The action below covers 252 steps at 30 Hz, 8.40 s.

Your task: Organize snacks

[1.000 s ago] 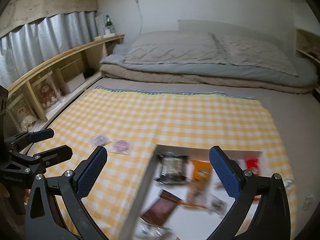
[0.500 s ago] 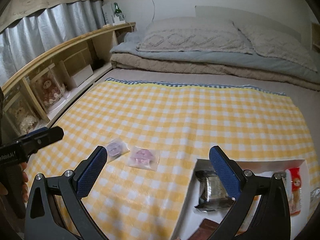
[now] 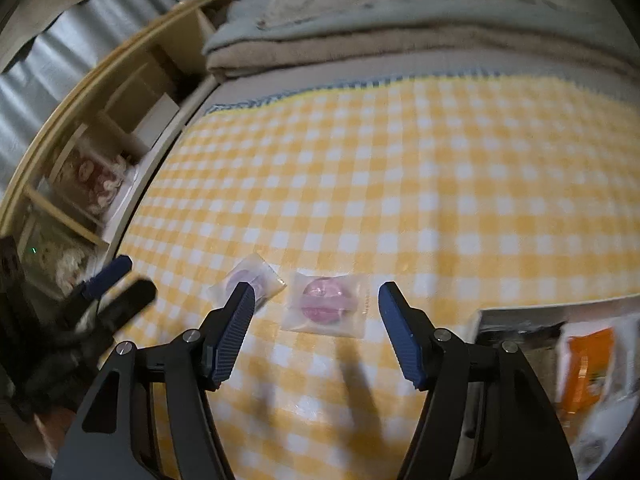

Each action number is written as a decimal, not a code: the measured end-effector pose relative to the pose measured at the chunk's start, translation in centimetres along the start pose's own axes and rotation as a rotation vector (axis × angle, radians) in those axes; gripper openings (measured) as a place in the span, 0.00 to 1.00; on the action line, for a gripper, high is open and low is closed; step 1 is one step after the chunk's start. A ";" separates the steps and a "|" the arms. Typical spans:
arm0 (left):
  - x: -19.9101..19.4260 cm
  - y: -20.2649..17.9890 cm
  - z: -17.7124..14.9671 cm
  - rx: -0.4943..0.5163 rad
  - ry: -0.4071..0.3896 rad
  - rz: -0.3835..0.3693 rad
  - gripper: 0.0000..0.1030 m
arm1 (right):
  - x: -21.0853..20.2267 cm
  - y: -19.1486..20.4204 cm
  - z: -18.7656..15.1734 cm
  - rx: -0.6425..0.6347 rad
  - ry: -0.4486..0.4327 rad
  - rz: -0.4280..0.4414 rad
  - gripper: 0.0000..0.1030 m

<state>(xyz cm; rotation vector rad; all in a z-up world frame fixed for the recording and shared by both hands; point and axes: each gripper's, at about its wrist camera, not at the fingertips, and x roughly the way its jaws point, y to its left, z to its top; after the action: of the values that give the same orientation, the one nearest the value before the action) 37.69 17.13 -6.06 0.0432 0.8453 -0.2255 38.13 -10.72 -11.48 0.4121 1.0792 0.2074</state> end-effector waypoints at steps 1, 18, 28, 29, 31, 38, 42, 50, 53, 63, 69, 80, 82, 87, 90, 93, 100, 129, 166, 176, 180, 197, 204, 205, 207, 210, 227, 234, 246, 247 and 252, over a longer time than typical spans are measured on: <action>0.6 -0.2 0.0 0.021 0.011 0.002 0.84 | 0.5 0.0 0.2 0.000 0.005 -0.006 0.64; 11.0 -2.8 -1.9 0.298 0.162 0.058 0.73 | 10.4 0.4 3.6 -0.182 0.150 -0.116 0.09; 14.6 -4.8 -1.5 0.318 0.192 0.085 0.53 | 9.4 -1.4 0.2 -0.236 0.287 -0.102 0.09; 14.8 -4.8 -1.4 0.306 0.192 0.083 0.53 | 9.1 -1.3 -0.3 -0.244 0.298 -0.099 0.09; 15.0 -4.5 -1.3 0.278 0.203 0.096 0.52 | 8.6 -1.0 -1.0 -0.260 0.321 -0.089 0.09; 12.9 -2.3 -2.0 0.124 0.229 0.126 0.51 | 6.0 -1.1 -1.5 -0.207 0.270 -0.025 0.11; 12.1 -1.1 -2.2 0.005 0.251 0.199 0.51 | 5.6 -1.7 -1.1 -0.086 0.212 0.033 0.21; 11.0 -1.3 -2.6 -0.117 0.313 0.179 0.74 | 8.3 -0.3 -1.7 0.020 0.199 -0.019 0.56; 10.3 -1.9 -2.6 -0.102 0.311 0.135 0.74 | 9.0 0.4 -1.7 0.035 0.183 -0.033 0.70; 9.3 0.4 -1.9 -0.207 0.270 0.142 0.75 | 10.7 3.4 -2.3 -0.072 0.164 -0.154 0.66; 10.1 1.3 -1.1 -0.261 0.264 0.191 0.75 | 11.0 4.0 -3.1 -0.133 0.138 -0.191 0.52; 14.0 -1.1 -0.8 -0.184 0.305 0.297 0.52 | 9.9 3.9 -5.4 -0.158 0.088 -0.198 0.47; 14.1 -1.1 -0.9 -0.188 0.299 0.292 0.51 | 9.6 3.9 -5.9 -0.151 0.082 -0.192 0.46; 12.2 -0.9 -1.7 -0.188 0.254 0.286 0.45 | 8.4 3.2 -6.1 -0.139 0.074 -0.170 0.45; 10.4 -1.1 -2.0 -0.186 0.212 0.282 0.45 | 7.5 2.4 -6.1 -0.108 0.072 -0.140 0.44; 8.4 -1.5 -2.2 -0.180 0.155 0.274 0.45 | 6.1 1.8 -6.0 -0.094 0.052 -0.125 0.44; 4.5 -3.0 -2.9 -0.181 0.080 0.271 0.45 | 1.3 2.1 -5.7 -0.134 -0.029 -0.123 0.44; -14.7 -20.6 -6.5 -0.078 -0.143 0.074 0.45 | -20.5 -1.5 -11.5 -0.173 -0.274 -0.216 0.44; 0.0 -34.1 -11.2 -0.171 0.284 -0.313 0.45 | -24.6 -18.8 -19.9 0.084 -0.151 -0.272 0.44; 4.0 -32.7 -11.8 -0.204 0.334 -0.258 0.45 | -22.9 -20.5 -20.6 0.149 -0.094 -0.235 0.44; 4.2 -32.3 -11.3 -0.172 0.317 -0.200 0.45 | -21.9 -20.3 -20.6 0.145 -0.075 -0.226 0.45; 0.7 -32.3 -11.7 -0.039 0.273 -0.252 0.71 | -19.7 -19.4 -19.4 0.166 -0.027 -0.188 0.49; -1.1 -32.1 -11.5 0.025 0.253 -0.239 0.80 | -19.5 -19.6 -19.6 0.195 0.003 -0.200 0.64; -1.4 -31.9 -11.5 0.029 0.253 -0.240 0.82 | -19.6 -19.5 -19.6 0.192 0.007 -0.202 0.65; -1.9 -31.7 -11.4 0.034 0.254 -0.235 0.85 | -19.8 -19.4 -19.7 0.182 0.010 -0.211 0.66; -2.8 -31.4 -11.4 0.044 0.253 -0.230 0.90 | -20.3 -19.4 -19.9 0.173 0.017 -0.219 0.69; -11.3 -30.0 -10.5 0.111 0.196 -0.221 1.00 | -27.7 -16.4 -20.3 0.096 -0.118 -0.303 1.00; -16.2 -28.1 -10.3 0.077 0.146 -0.202 1.00 | -31.6 -13.9 -21.6 0.036 -0.191 -0.310 1.00; -24.7 -25.7 -12.3 0.070 0.009 -0.141 1.00 | -36.4 -11.3 -25.5 -0.024 -0.326 -0.354 1.00; -25.1 -25.6 -12.6 0.072 0.001 -0.141 1.00 | -36.6 -11.4 -25.7 -0.029 -0.334 -0.360 1.00; -27.3 -25.4 -14.3 0.077 -0.041 -0.135 1.00 | -37.5 -11.8 -27.4 -0.026 -0.382 -0.364 1.00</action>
<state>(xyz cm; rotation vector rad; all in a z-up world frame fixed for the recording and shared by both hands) 4.21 -0.91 6.12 0.0530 0.7998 -0.3850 -3.88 -28.77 2.77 0.2136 0.7563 -0.1754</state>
